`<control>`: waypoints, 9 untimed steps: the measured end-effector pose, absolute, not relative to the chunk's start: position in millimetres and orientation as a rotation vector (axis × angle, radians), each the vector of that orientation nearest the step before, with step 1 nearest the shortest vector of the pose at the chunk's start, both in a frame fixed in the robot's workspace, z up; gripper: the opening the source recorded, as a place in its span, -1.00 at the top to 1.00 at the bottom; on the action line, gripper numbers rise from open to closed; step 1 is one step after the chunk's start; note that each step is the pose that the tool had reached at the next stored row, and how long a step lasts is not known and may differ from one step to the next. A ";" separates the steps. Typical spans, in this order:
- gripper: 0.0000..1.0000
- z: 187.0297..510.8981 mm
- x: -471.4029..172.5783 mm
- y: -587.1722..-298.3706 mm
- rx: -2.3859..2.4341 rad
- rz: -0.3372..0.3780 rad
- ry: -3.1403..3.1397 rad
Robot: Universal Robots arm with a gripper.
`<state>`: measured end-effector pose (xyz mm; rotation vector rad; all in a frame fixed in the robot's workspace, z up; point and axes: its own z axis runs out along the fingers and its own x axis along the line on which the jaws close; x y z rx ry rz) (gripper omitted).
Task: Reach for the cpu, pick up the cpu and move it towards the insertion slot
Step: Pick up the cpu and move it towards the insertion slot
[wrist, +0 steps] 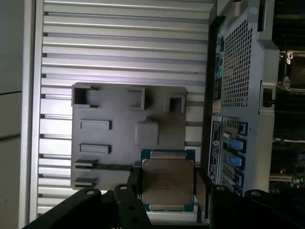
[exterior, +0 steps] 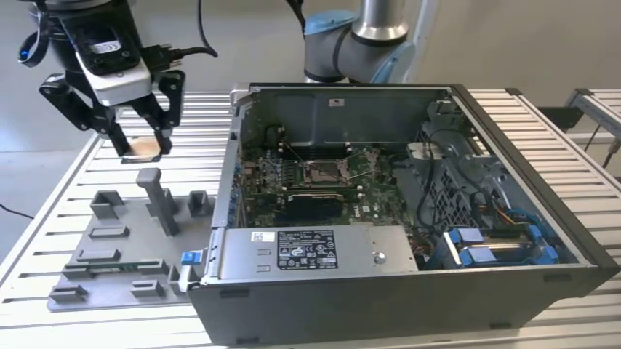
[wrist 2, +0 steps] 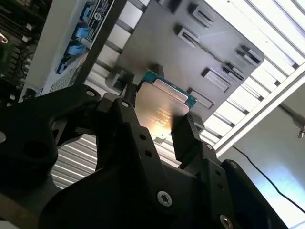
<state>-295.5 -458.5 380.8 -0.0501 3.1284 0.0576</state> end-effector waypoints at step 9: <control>1.00 380.7 -258.1 -458.5 -0.050 0.058 3.128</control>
